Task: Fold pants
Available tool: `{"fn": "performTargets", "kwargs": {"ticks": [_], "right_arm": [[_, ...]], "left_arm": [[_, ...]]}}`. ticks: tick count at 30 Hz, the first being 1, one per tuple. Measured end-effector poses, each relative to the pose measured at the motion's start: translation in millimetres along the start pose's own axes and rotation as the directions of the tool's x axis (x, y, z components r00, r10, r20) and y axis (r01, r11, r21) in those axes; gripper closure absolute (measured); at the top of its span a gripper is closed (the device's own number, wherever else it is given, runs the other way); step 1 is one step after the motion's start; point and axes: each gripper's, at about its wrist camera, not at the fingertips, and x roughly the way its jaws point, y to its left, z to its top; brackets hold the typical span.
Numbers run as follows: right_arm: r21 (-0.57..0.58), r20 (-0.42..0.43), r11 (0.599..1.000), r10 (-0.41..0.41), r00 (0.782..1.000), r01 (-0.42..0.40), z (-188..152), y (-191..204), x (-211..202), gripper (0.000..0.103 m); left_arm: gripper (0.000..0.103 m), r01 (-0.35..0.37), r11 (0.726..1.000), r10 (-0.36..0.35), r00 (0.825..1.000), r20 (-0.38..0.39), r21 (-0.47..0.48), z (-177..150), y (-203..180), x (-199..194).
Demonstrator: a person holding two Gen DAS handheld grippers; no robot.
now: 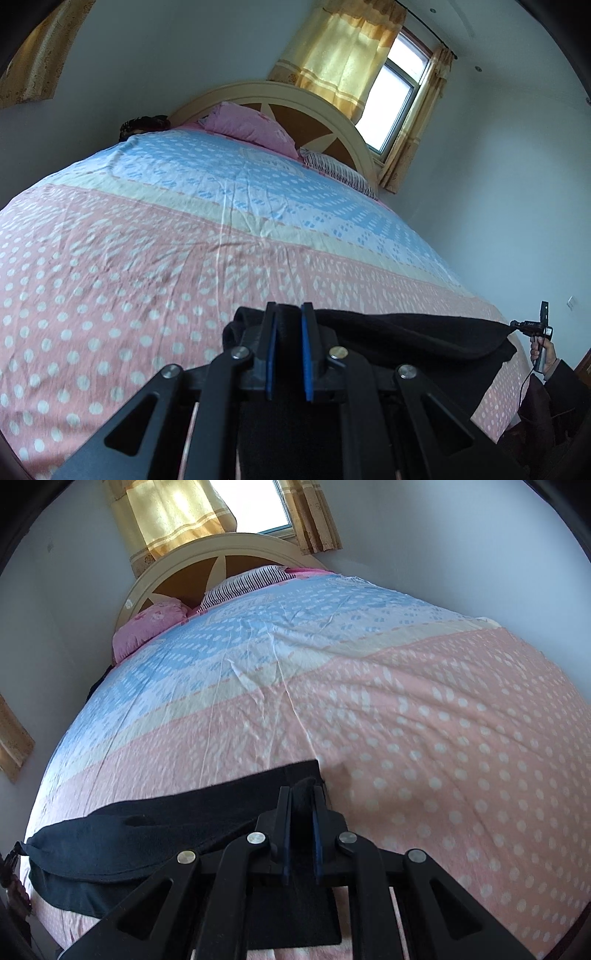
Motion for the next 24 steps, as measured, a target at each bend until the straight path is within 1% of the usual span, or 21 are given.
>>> {"fn": "performTargets", "kwargs": {"ticks": [2, 3, 4, 5, 6, 7, 9, 11, 12, 14, 15, 17, 18, 19, 20, 22, 24], "right_arm": [[-0.023, -0.025, 1.0, -0.01, 1.0, 0.01, -5, 3, 2, 0.094], [-0.037, -0.019, 0.999, -0.033, 0.999, 0.032, -7, 6, 0, 0.092], [-0.044, -0.002, 0.997, -0.057, 0.998, 0.057, -7, 8, -5, 0.089], [-0.045, 0.018, 0.995, -0.084, 0.996, 0.085, -6, 11, -11, 0.077], [-0.05, 0.042, 0.992, -0.111, 0.993, 0.113, -5, 16, -18, 0.061], [-0.061, 0.075, 0.99, -0.122, 0.99, 0.126, -3, 23, -29, 0.056], [-0.106, 0.127, 0.988, -0.095, 0.987, 0.109, -2, 45, -50, 0.055], [-0.216, 0.15, 0.973, -0.049, 0.987, 0.081, -5, 85, -66, 0.055], [-0.272, 0.145, 0.961, -0.02, 0.989, 0.059, -8, 106, -71, 0.055], [-0.396, 0.096, 0.918, 0.053, 0.994, -0.01, -21, 155, -73, 0.055], [-0.453, 0.068, 0.891, 0.073, 0.995, -0.034, -30, 178, -70, 0.055], [-0.571, 0.008, 0.817, 0.1, 0.995, -0.077, -54, 225, -60, 0.055], [-0.625, -0.027, 0.774, 0.113, 0.993, -0.105, -68, 249, -54, 0.055], [-0.654, -0.053, 0.745, 0.13, 0.99, -0.133, -79, 264, -50, 0.055], [-0.678, -0.085, 0.715, 0.153, 0.985, -0.17, -91, 280, -46, 0.055], [-0.706, -0.129, 0.674, 0.18, 0.975, -0.218, -109, 302, -39, 0.055], [-0.725, -0.143, 0.647, 0.194, 0.97, -0.236, -123, 316, -36, 0.055]], "left_arm": [[0.091, -0.005, 1.0, 0.006, 1.0, -0.02, 0.01, -7, 0, 1], [0.091, -0.003, 1.0, 0.003, 1.0, -0.022, 0.01, -9, 0, 0], [0.091, 0.001, 1.0, -0.001, 1.0, -0.019, 0.009, -9, 1, 0], [0.091, 0.005, 1.0, -0.005, 1.0, -0.017, 0.011, -9, 0, -1], [0.091, 0.004, 1.0, -0.004, 1.0, -0.019, 0.017, -10, -1, -1], [0.091, -0.001, 1.0, 0.002, 1.0, -0.025, 0.026, -10, -2, 0], [0.091, -0.006, 0.999, 0.007, 0.999, -0.036, 0.041, -12, -3, 1], [0.091, -0.006, 0.999, 0.008, 0.999, -0.04, 0.048, -14, -3, 1], [0.091, -0.006, 0.999, 0.008, 0.999, -0.041, 0.048, -15, -3, 1], [0.091, -0.004, 0.999, 0.006, 0.999, -0.046, 0.045, -16, -2, 2], [0.091, -0.003, 0.999, 0.005, 0.999, -0.048, 0.043, -16, -1, 3], [0.091, -0.002, 0.999, 0.004, 0.999, -0.049, 0.04, -17, -1, 2], [0.09, -0.004, 0.999, 0.005, 0.999, -0.049, 0.039, -17, -1, 2], [0.09, -0.01, 0.999, 0.012, 0.999, -0.049, 0.042, -17, -2, 2], [0.082, -0.034, 0.998, 0.036, 0.998, -0.05, 0.047, -18, -2, 1], [0.069, -0.081, 0.995, 0.084, 0.995, -0.05, 0.056, -20, -1, -5], [0.064, -0.1, 0.993, 0.104, 0.993, -0.054, 0.068, -23, 2, -17]]}}
